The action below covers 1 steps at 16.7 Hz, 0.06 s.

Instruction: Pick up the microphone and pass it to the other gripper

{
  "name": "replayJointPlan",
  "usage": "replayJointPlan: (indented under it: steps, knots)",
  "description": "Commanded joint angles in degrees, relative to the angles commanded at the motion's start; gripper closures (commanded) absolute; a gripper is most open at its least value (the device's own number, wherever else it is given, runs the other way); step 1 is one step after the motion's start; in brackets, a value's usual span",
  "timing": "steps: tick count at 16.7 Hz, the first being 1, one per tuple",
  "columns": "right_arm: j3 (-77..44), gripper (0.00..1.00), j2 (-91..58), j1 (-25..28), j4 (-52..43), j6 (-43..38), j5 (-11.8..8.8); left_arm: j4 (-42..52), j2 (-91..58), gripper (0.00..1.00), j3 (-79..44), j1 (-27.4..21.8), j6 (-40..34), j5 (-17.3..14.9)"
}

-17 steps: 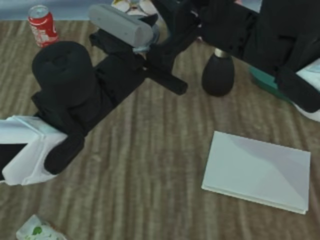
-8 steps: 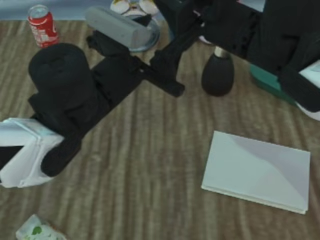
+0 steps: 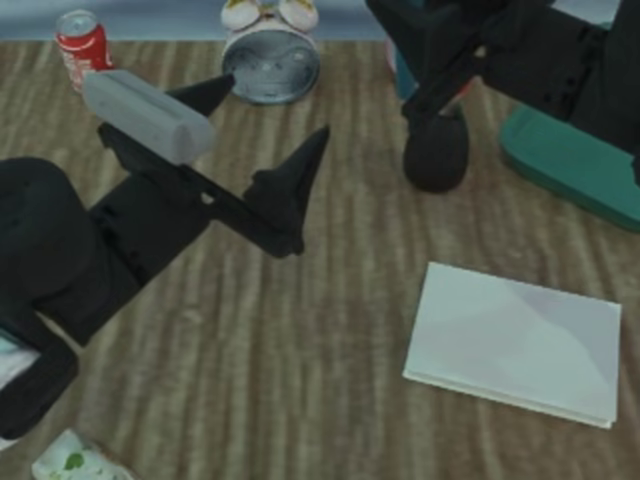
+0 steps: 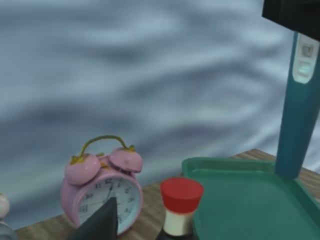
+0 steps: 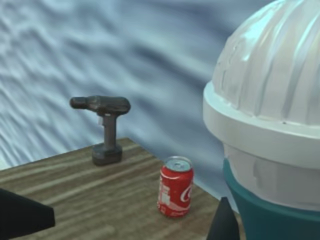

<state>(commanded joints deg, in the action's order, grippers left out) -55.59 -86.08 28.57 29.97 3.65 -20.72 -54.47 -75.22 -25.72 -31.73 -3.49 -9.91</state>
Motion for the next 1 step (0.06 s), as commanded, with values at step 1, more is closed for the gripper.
replayJointPlan:
  steps: [1]
  knots:
    - [0.03,1.0,0.03,-0.04,0.0,0.01,-0.04,0.0,0.07,0.0,0.07,0.02,0.0,-0.01]
